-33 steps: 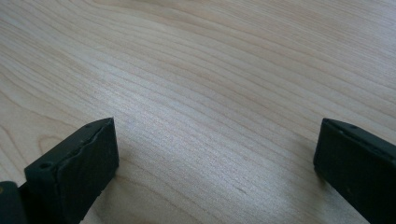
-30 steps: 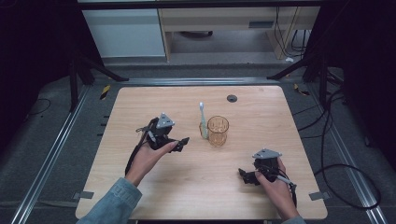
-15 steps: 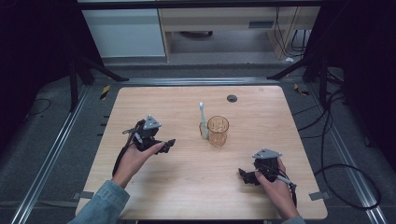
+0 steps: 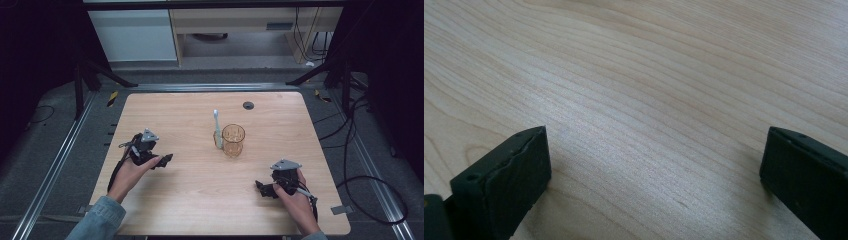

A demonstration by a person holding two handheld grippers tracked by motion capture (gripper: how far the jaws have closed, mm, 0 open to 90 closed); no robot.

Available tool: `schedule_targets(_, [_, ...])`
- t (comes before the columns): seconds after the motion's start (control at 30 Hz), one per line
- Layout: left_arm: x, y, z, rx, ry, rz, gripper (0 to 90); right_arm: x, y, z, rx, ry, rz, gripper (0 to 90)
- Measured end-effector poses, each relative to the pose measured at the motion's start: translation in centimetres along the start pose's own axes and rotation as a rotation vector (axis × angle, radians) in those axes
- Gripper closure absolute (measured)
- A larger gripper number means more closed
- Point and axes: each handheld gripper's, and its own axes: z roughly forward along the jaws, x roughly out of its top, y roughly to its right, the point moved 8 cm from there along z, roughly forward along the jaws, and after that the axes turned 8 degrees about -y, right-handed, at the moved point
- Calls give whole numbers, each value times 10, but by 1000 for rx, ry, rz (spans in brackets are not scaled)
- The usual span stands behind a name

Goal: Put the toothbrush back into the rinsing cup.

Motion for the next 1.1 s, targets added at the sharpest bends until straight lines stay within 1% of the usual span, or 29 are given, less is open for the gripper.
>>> schedule_targets(0.03, [-4, -5, 2, 3, -22, -1, 99, 0, 0, 0, 0, 0, 0, 4])
schedule_targets(0.1, [-8, -13, 4, 9, -28, -27, 99, 0, 0, 0, 1, 0, 0, 4])
schedule_targets(0.2, [-12, -24, 6, 26, -43, -32, 98, 0, 0, 0, 0, 0, 0, 4])
schedule_targets(0.33, [-16, -34, 9, 26, -64, -38, 89, 0, 0, 0, 0, 0, -1, 4])
schedule_targets(0.5, [-19, -38, 15, 7, -64, -67, 75, 0, 0, 0, 0, 0, 0, 4])
schedule_targets(0.53, [-19, -38, 16, 6, -63, -74, 73, 0, 0, 0, 0, 0, 0, 4])
schedule_targets(0.6, [-21, -39, 19, 7, -70, -74, 72, 0, 0, 0, 0, 0, 0, 4])
schedule_targets(0.67, [-23, -41, 23, 5, -65, -87, 68, 0, 0, 0, 0, 0, -1, 4])
schedule_targets(0.73, [-25, -43, 26, -1, -58, -103, 67, 0, 0, 0, 0, 0, -1, 4])
schedule_targets(0.77, [-27, -44, 28, 4, -57, -108, 66, 0, 0, 0, 0, 0, -1, 4])
schedule_targets(0.87, [-30, -49, 32, 15, -46, -142, 55, 0, 0, 0, 0, 0, 0, 4])
schedule_targets(0.9, [-31, -49, 34, 10, -43, -153, 53, 0, 0, 0, 0, 0, 0, 4])
schedule_targets(0.97, [-34, -51, 36, 23, -48, -147, 53, 0, 0, 0, 0, 0, -1, 4])
schedule_targets(1.0, [-35, -52, 37, 26, -41, -154, 53, 0, 0, 0, 0, 0, -1, 3])
schedule_targets(1.1, [-38, -54, 38, 16, -32, -164, 53, 0, 0, 0, 0, 0, 0, 4])
